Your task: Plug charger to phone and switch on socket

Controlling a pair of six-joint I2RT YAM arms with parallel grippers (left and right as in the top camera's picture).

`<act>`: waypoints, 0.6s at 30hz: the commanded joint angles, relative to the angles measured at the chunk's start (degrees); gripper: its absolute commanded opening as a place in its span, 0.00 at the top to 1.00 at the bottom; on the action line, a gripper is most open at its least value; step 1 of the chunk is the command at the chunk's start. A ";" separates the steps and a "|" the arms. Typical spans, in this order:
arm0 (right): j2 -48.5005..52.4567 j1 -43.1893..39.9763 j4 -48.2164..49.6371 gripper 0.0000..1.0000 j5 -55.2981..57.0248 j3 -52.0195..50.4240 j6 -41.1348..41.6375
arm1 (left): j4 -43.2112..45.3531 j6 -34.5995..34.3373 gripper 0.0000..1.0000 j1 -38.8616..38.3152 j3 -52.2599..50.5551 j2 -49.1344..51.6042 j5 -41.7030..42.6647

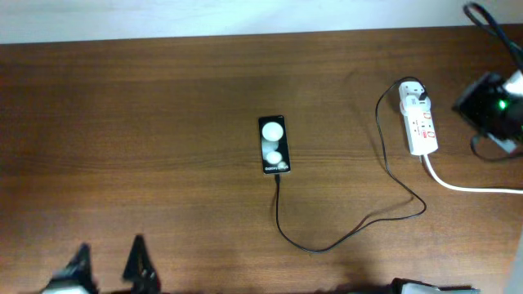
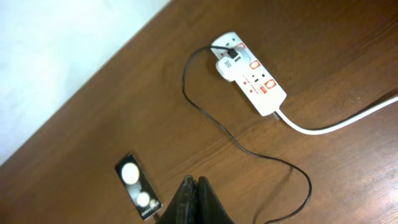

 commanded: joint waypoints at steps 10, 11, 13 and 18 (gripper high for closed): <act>-7.61 0.26 -8.13 0.96 -10.21 0.55 -8.15 | 45.27 -0.33 0.01 0.33 -44.85 -0.24 -0.39; -8.41 0.26 -8.33 0.96 -10.21 0.55 -8.17 | 47.56 -0.33 0.01 0.33 -46.88 -0.24 -0.39; -10.03 0.26 -9.22 0.96 -10.21 0.55 -8.17 | 51.34 -0.33 0.01 0.33 -49.53 -0.24 -0.42; -14.14 0.26 -10.29 0.89 -10.21 0.55 -8.11 | 51.84 -0.35 0.01 0.33 -49.75 -0.20 -0.42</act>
